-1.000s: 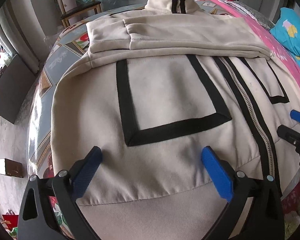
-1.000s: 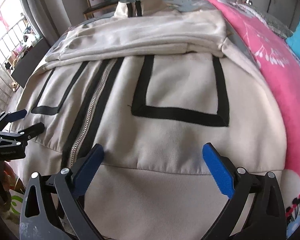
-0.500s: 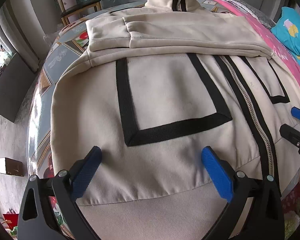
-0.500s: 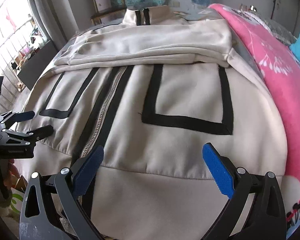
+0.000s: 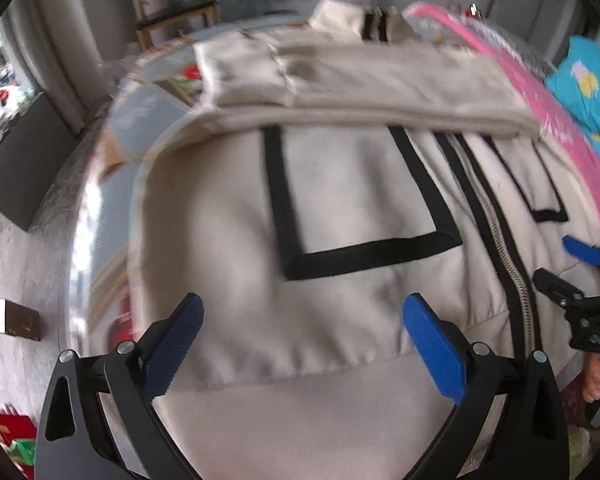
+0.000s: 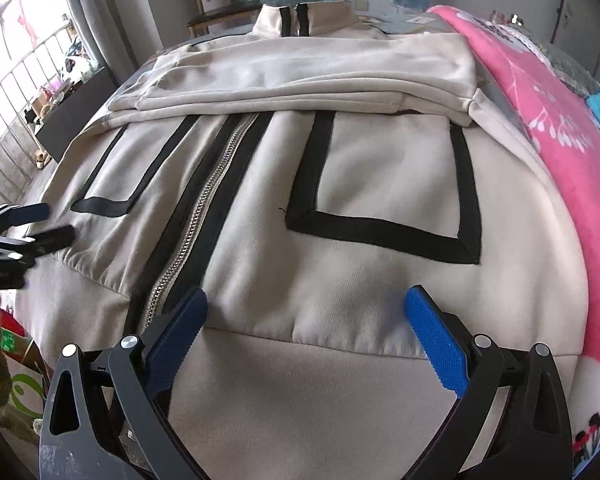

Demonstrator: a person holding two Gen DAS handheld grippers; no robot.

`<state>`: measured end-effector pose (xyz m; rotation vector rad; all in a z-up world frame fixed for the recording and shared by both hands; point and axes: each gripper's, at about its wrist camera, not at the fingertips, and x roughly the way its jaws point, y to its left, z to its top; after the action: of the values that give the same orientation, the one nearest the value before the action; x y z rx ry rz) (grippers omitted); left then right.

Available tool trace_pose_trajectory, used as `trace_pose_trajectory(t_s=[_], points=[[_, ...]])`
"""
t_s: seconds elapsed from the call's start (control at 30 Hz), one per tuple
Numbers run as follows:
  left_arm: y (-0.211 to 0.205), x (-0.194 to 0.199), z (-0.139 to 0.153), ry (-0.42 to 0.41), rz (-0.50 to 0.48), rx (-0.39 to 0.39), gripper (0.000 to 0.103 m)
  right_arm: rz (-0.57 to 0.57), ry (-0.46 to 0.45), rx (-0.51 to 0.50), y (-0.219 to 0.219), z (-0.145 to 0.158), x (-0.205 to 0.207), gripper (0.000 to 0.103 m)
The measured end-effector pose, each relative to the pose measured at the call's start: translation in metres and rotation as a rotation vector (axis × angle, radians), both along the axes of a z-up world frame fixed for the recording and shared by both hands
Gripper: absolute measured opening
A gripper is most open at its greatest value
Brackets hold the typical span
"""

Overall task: Fold large clothes
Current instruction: 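Move the left gripper to the jacket hem and close on it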

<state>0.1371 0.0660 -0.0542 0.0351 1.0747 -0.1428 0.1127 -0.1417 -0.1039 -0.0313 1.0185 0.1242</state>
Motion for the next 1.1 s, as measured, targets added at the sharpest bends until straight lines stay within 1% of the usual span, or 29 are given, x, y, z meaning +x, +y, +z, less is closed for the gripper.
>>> trace_pose_trajectory(t_s=[0.13, 0.27, 0.33, 0.47, 0.6, 0.67, 0.7, 0.77, 0.8, 0.87, 0.97, 1.1], points=[[0.031, -0.038, 0.02, -0.085, 0.056, 0.021, 0.098, 0.005, -0.011, -0.008, 0.001, -0.001, -0.001, 0.097], [0.053, -0.074, 0.027, -0.139, 0.101, 0.044, 0.098, 0.011, -0.002, -0.011, 0.001, -0.001, 0.001, 0.097], [0.06, -0.088, 0.026, -0.149, 0.11, 0.046, 0.098, 0.011, 0.001, -0.012, 0.002, -0.001, 0.002, 0.097], [0.063, -0.104, 0.016, -0.132, 0.104, 0.033, 0.096, 0.005, 0.006, -0.014, 0.003, -0.001, 0.003, 0.097], [0.06, -0.108, 0.004, -0.104, 0.081, 0.016, 0.087, -0.006, 0.007, -0.016, 0.004, -0.001, 0.003, 0.097], [0.058, -0.108, 0.0, -0.091, 0.063, -0.007, 0.078, -0.01, 0.009, -0.017, 0.004, -0.001, 0.003, 0.097], [0.058, -0.107, -0.002, -0.083, 0.054, -0.014, 0.076, -0.012, 0.009, -0.018, 0.004, -0.001, 0.003, 0.097], [0.056, -0.106, -0.007, -0.066, 0.044, -0.015, 0.063, -0.014, 0.011, -0.018, 0.004, -0.001, 0.003, 0.097], [0.056, -0.104, -0.009, -0.056, 0.045, -0.015, 0.061, -0.014, 0.013, -0.019, 0.004, -0.001, 0.002, 0.097], [0.057, -0.102, -0.011, -0.04, 0.053, -0.023, 0.052, -0.014, 0.015, -0.02, 0.004, 0.0, 0.003, 0.097], [0.061, -0.095, -0.014, -0.017, 0.062, -0.053, 0.046, -0.014, 0.014, -0.019, 0.004, 0.0, 0.003, 0.097], [0.065, -0.087, -0.014, -0.007, 0.063, -0.072, 0.044, -0.018, 0.016, -0.02, 0.004, 0.0, 0.003, 0.097]])
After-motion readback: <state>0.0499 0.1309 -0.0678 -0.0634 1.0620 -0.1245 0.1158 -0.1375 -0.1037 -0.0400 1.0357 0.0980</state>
